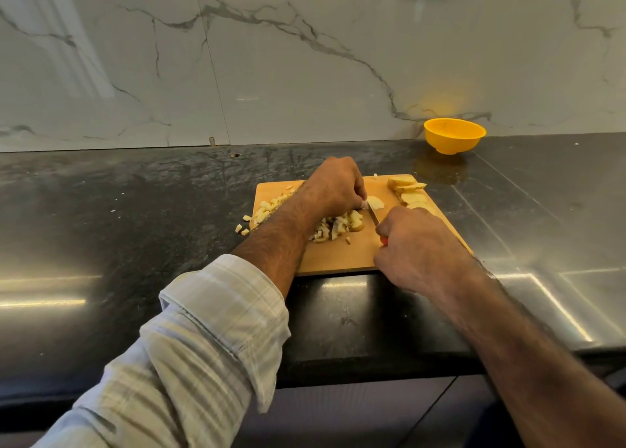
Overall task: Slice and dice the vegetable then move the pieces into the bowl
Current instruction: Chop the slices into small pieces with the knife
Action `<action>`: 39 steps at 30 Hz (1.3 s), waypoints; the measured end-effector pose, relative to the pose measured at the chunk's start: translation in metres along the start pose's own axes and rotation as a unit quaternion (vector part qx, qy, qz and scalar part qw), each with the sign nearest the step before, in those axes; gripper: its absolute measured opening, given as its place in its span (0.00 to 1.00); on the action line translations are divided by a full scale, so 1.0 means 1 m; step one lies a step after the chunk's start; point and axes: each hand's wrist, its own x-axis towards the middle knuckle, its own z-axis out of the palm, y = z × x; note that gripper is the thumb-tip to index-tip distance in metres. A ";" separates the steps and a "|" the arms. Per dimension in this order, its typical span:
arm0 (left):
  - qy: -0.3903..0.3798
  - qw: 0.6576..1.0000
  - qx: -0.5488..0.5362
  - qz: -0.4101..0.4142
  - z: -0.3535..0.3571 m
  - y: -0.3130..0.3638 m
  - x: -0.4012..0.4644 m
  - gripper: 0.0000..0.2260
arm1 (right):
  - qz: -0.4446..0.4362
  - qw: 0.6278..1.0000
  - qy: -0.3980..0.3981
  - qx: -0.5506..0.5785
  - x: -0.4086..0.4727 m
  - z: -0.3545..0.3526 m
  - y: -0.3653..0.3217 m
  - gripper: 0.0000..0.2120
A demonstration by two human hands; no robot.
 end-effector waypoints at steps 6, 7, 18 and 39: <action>0.025 0.999 -0.033 0.001 -0.013 -0.010 -0.006 0.04 | -0.004 0.998 0.062 0.013 -0.005 -0.010 0.003 0.20; 0.023 0.999 -0.029 -0.002 -0.014 -0.010 -0.006 0.04 | -0.002 0.997 0.070 0.017 -0.001 -0.010 0.001 0.19; 0.011 0.999 0.031 -0.034 -0.007 -0.005 0.000 0.03 | -0.007 0.998 0.060 -0.007 0.041 0.008 -0.014 0.17; 0.016 0.998 0.027 -0.045 -0.012 -0.012 0.000 0.02 | -0.020 0.998 0.067 0.010 0.030 0.000 -0.005 0.20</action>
